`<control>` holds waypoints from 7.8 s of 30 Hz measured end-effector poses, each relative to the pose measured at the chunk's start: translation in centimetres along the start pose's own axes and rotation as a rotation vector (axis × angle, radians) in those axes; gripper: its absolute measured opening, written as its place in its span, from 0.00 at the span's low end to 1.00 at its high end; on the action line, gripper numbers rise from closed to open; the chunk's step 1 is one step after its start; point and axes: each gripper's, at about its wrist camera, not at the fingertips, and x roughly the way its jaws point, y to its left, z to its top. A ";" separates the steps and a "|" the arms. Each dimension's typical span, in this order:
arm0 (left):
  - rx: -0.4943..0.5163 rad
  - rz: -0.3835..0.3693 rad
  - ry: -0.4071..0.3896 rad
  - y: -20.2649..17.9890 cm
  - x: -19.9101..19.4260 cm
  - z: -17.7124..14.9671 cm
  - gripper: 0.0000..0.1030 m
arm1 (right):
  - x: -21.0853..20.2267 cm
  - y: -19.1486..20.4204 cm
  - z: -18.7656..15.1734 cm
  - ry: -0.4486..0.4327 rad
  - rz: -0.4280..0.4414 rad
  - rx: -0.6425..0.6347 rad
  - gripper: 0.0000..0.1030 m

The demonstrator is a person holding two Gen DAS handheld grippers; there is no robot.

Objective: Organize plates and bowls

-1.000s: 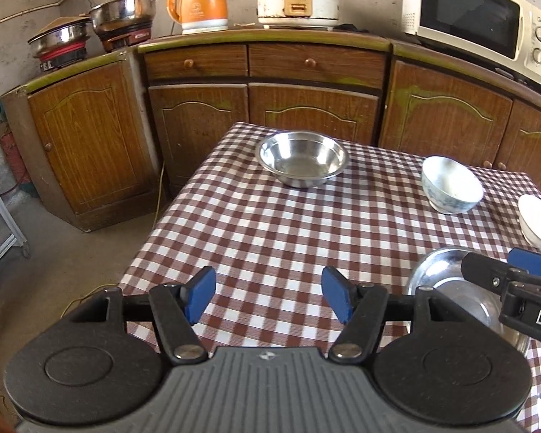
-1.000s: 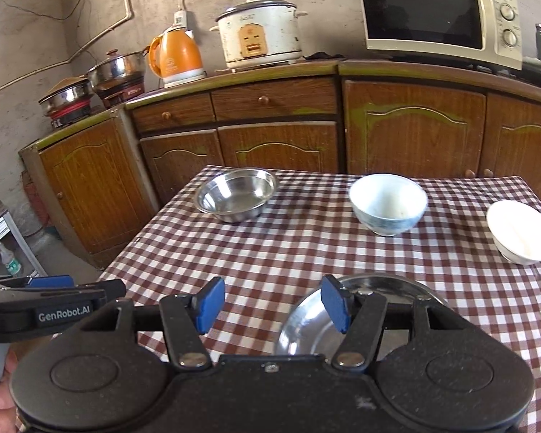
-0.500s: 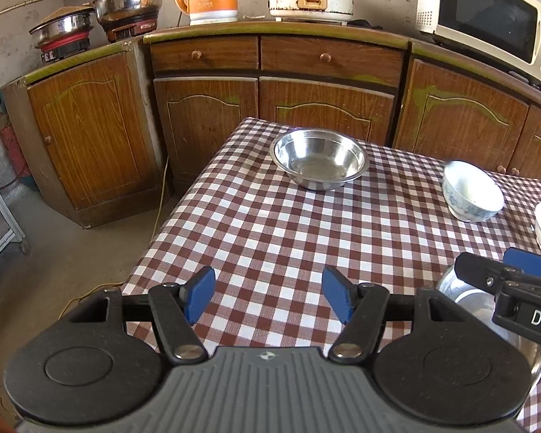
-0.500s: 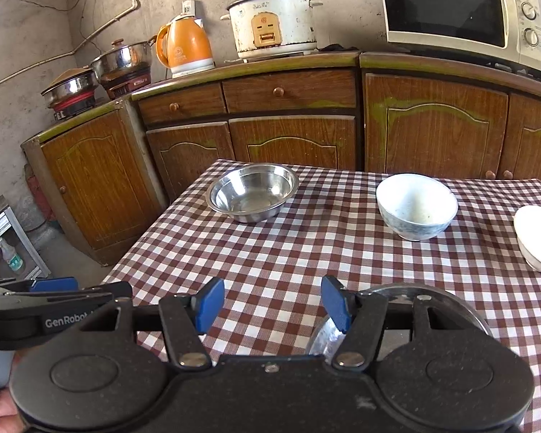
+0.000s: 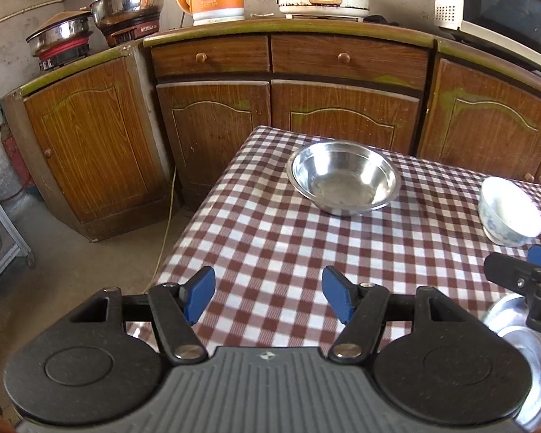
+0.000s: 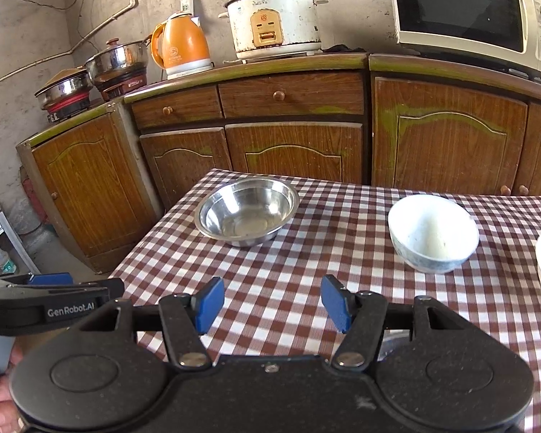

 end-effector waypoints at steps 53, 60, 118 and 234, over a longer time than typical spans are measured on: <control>-0.046 -0.078 0.038 -0.2 21.6 10.0 0.52 | 25.4 -4.6 7.1 0.113 0.019 0.151 0.68; 0.023 -0.136 0.030 -1.7 21.5 9.1 0.26 | 26.2 -3.6 6.2 0.122 0.043 0.130 0.18; 0.029 -0.070 -0.113 1.9 -4.4 1.2 0.25 | -2.6 2.8 1.7 -0.005 0.063 0.071 0.18; -0.003 -0.107 -0.068 1.3 -12.9 -10.9 0.26 | -15.8 3.1 -11.4 -0.019 0.019 0.048 0.18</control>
